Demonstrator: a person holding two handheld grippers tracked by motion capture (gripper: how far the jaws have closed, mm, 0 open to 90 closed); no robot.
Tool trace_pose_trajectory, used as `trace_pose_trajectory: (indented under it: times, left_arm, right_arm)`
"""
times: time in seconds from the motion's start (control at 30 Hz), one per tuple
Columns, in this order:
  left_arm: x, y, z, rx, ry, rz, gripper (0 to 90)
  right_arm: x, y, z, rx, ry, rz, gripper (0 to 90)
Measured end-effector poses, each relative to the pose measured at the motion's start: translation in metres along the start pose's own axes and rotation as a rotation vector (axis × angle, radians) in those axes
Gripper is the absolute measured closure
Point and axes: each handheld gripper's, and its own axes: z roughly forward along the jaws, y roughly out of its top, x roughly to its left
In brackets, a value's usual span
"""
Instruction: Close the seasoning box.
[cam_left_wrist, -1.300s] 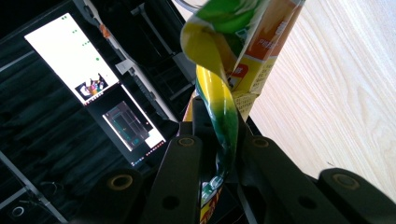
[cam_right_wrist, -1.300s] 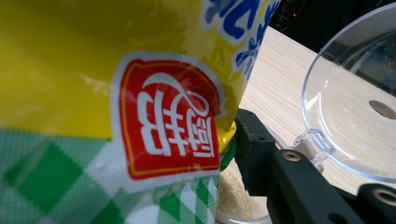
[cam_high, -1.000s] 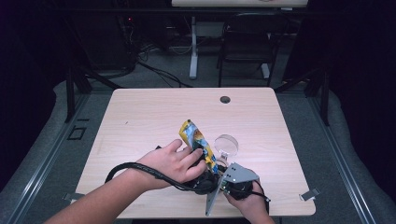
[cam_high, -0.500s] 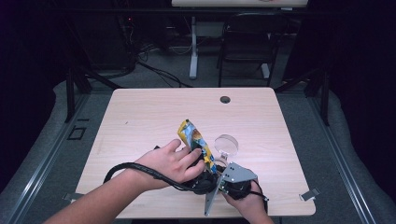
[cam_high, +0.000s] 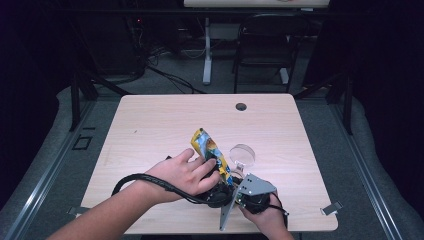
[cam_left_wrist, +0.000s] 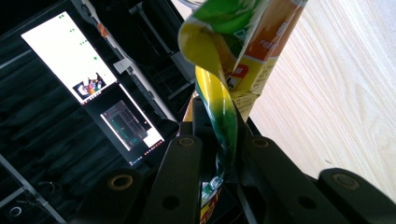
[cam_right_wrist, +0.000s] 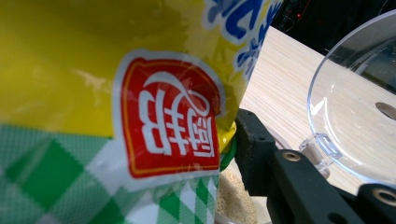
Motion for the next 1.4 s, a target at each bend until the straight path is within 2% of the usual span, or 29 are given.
trace_pose_trajectory:
  times: [0.27, 0.77, 1.4]
  left_arm:
    - [-0.0003, 0.0006, 0.0011, -0.010, 0.002, -0.003, 88.7]
    - [0.0019, 0.0023, 0.0007, -0.016, 0.000, 0.004, 88.8]
    - [-0.0026, -0.0039, 0.0007, 0.001, -0.013, -0.013, 88.8]
  right_arm:
    - [0.0001, -0.0007, -0.0016, 0.015, -0.005, -0.008, 71.3]
    - [-0.0002, -0.0023, -0.0045, 0.010, -0.009, 0.000, 71.3]
    - [0.0028, 0.0019, 0.0033, 0.005, 0.019, -0.008, 71.3]
